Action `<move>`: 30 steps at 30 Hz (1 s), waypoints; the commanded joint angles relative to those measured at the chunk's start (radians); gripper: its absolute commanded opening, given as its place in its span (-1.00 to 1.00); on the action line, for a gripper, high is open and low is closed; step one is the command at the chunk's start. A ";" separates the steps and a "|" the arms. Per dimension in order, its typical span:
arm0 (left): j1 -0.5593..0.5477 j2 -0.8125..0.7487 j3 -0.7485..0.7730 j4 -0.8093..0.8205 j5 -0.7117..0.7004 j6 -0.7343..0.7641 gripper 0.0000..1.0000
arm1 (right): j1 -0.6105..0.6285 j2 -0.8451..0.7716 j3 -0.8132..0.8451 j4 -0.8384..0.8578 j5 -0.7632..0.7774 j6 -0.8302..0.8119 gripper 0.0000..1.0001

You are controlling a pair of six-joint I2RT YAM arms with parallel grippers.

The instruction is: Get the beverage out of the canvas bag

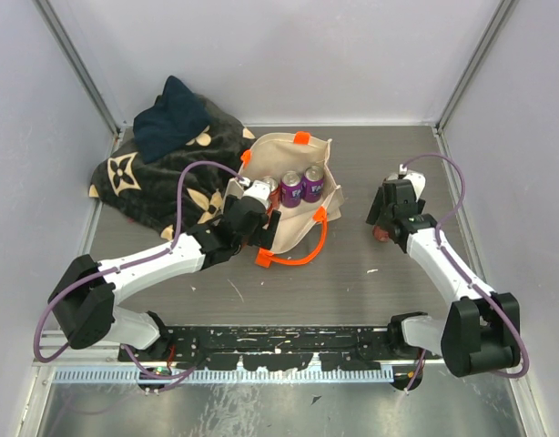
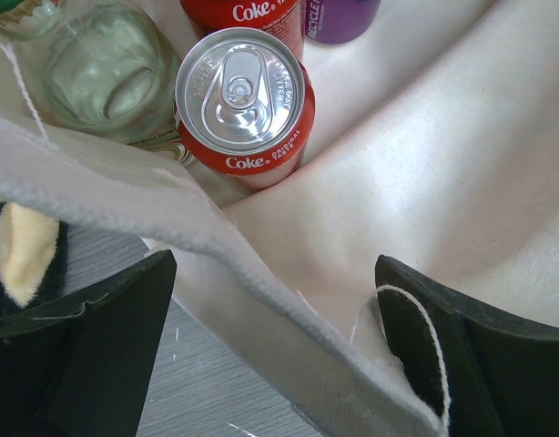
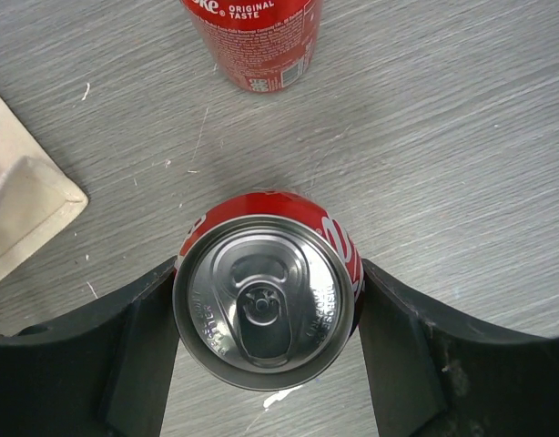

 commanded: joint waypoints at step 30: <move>0.001 -0.012 0.021 -0.030 0.011 0.004 0.96 | 0.093 -0.089 0.359 0.035 0.097 -0.032 1.00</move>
